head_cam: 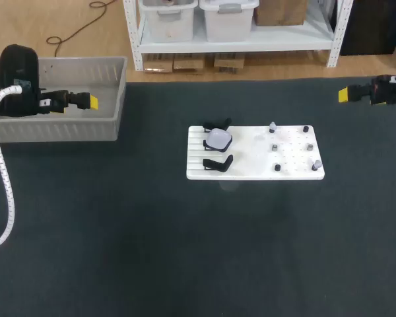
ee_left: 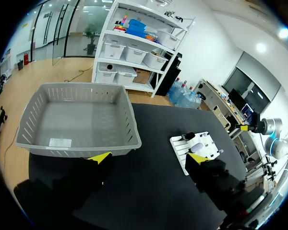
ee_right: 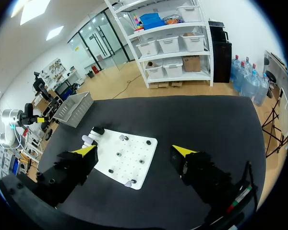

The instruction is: Pick up each earbud case from the left stands, insert the matching earbuds, close the lid, and place the case in the box.

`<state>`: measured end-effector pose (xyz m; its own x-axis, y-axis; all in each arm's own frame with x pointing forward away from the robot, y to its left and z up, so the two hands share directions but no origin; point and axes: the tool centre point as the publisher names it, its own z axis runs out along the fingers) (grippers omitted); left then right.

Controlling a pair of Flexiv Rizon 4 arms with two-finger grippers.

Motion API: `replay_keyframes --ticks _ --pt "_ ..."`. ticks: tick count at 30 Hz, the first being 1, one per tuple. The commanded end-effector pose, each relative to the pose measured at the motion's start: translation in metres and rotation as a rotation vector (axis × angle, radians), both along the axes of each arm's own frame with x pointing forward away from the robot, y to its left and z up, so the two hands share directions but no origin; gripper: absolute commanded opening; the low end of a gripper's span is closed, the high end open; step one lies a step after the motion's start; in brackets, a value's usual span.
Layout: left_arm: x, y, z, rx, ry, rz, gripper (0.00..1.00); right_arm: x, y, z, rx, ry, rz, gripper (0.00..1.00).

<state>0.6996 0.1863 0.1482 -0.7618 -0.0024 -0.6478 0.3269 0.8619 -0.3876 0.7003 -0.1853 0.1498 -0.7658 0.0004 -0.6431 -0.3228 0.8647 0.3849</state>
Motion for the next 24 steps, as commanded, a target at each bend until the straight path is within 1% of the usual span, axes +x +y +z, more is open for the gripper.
replay_keyframes --ticks 1,15,18,20,23,24 --pt "0.0 -0.001 0.002 0.006 0.006 0.003 1.0 0.0 0.0 0.0 -0.001 0.0 -0.001 1.0" --pt "0.0 -0.001 0.002 0.006 0.006 0.003 1.0 0.0 0.0 0.0 -0.001 0.0 -0.001 1.0" --pt "-0.001 -0.007 0.006 0.004 -0.035 -0.052 1.0 0.0 0.0 0.0 -0.001 0.0 -0.001 1.0" --pt "-0.001 -0.013 0.009 -0.005 -0.064 -0.11 1.0 0.0 0.0 0.0 -0.001 0.0 -0.001 1.0" --pt "-0.001 -0.023 0.014 -0.038 -0.124 -0.229 1.0 0.0 0.0 0.0 -0.001 0.0 -0.001 1.0" --pt "-0.001 -0.026 0.016 -0.033 -0.143 -0.269 1.0 0.0 0.0 0.0 -0.001 0.0 -0.001 1.0"
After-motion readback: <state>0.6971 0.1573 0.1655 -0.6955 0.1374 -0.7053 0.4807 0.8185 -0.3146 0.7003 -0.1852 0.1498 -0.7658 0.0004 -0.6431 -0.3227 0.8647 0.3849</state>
